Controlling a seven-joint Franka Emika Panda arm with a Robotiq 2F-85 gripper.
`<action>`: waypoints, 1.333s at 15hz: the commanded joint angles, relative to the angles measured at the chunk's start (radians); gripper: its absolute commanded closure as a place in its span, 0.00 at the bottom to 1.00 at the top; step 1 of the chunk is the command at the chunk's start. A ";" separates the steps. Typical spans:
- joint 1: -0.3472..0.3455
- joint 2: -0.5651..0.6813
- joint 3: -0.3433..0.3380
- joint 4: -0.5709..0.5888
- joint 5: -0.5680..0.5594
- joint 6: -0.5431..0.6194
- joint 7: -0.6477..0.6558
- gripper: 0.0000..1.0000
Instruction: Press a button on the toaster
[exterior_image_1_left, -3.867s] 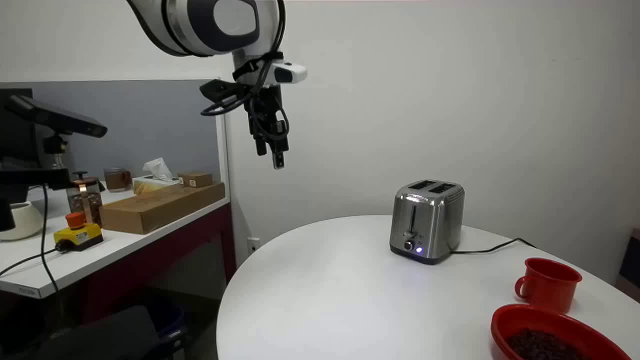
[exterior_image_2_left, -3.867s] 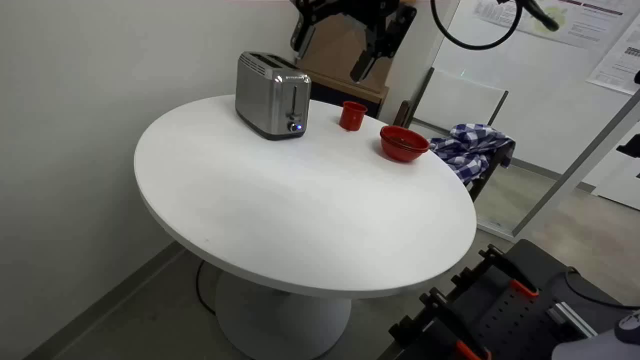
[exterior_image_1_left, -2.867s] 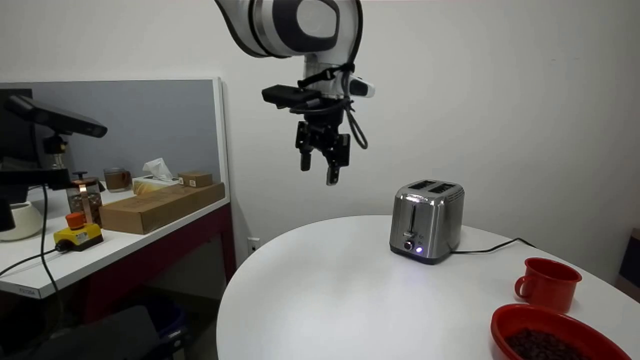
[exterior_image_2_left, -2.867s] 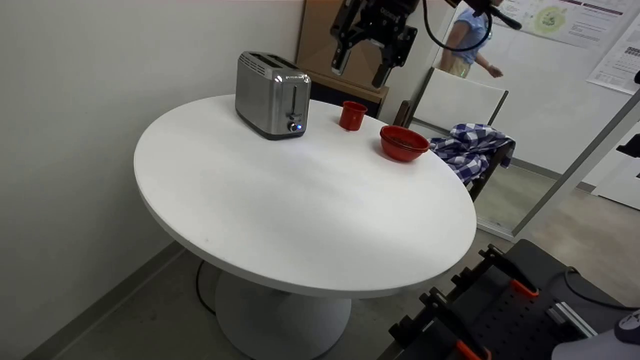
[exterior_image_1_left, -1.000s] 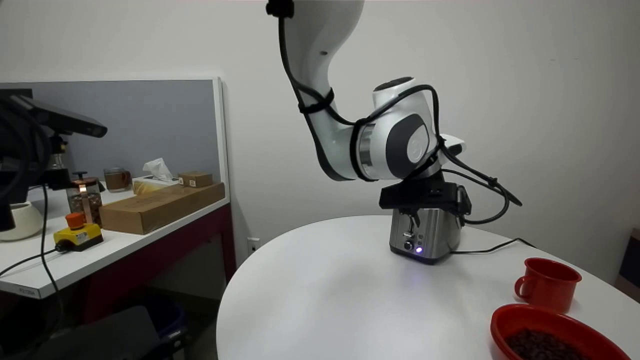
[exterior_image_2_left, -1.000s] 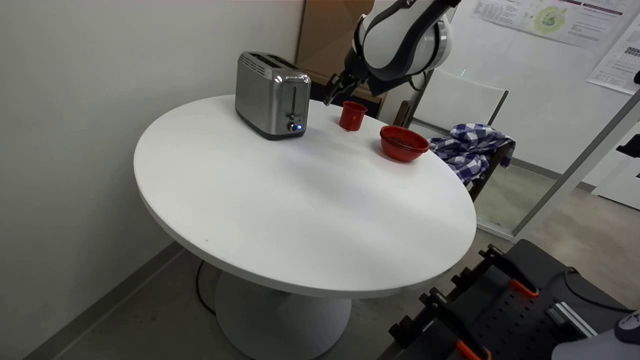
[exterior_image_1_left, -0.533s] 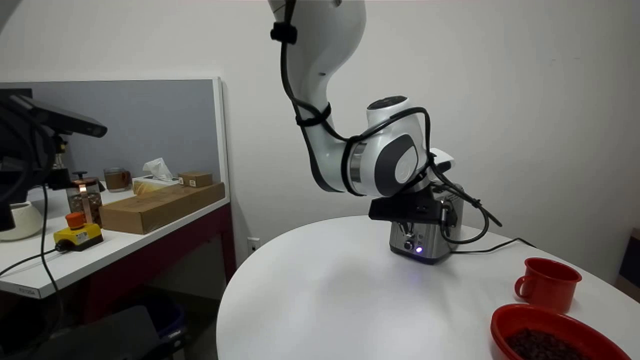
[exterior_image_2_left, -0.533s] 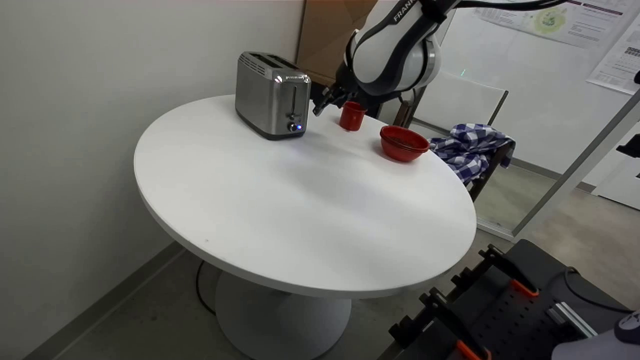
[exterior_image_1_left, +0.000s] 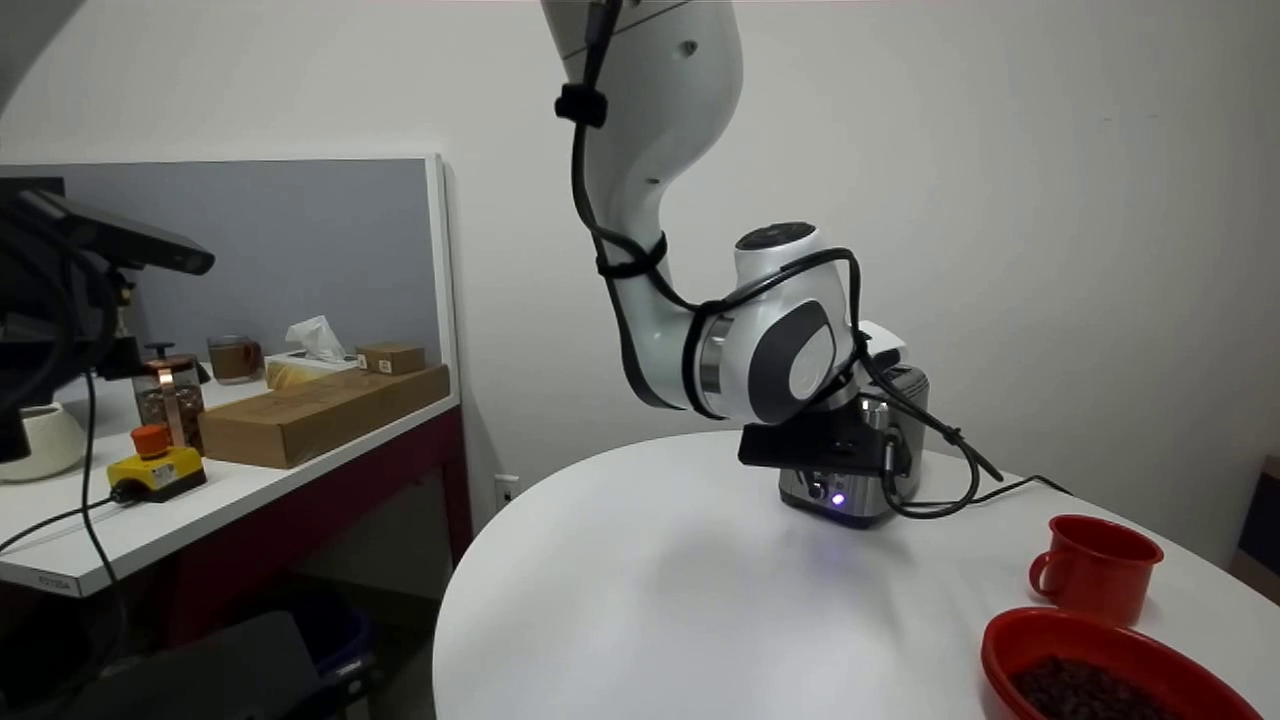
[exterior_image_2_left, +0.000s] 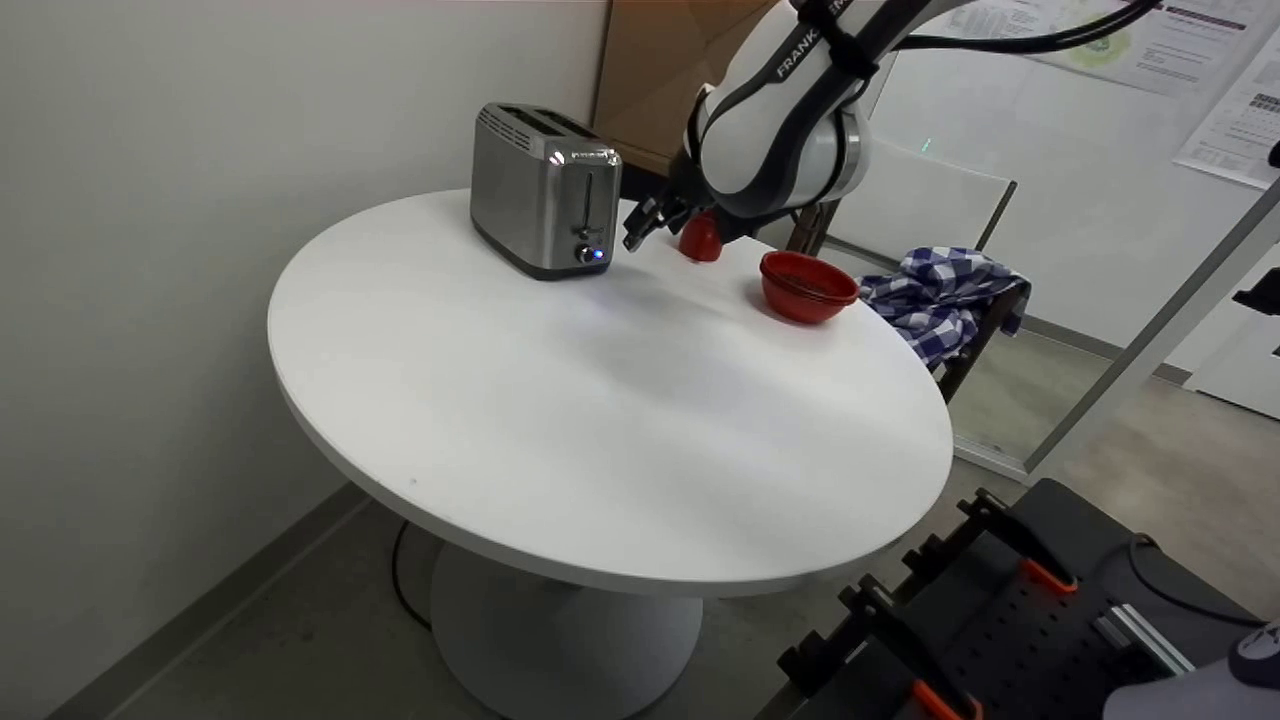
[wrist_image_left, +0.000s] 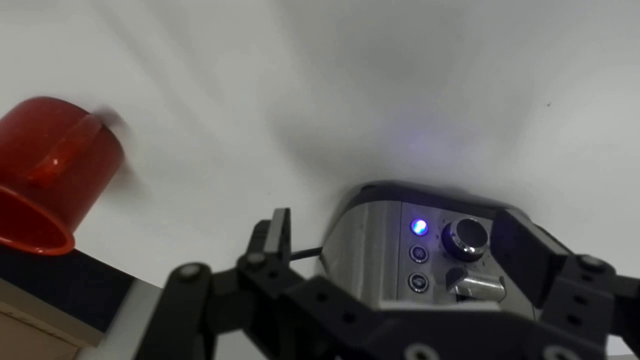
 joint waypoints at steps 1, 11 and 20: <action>-0.013 0.045 0.004 0.037 -0.013 0.053 -0.029 0.00; -0.001 0.139 -0.025 0.126 -0.031 0.100 -0.051 0.00; 0.008 0.206 -0.031 0.202 -0.024 0.140 -0.039 0.00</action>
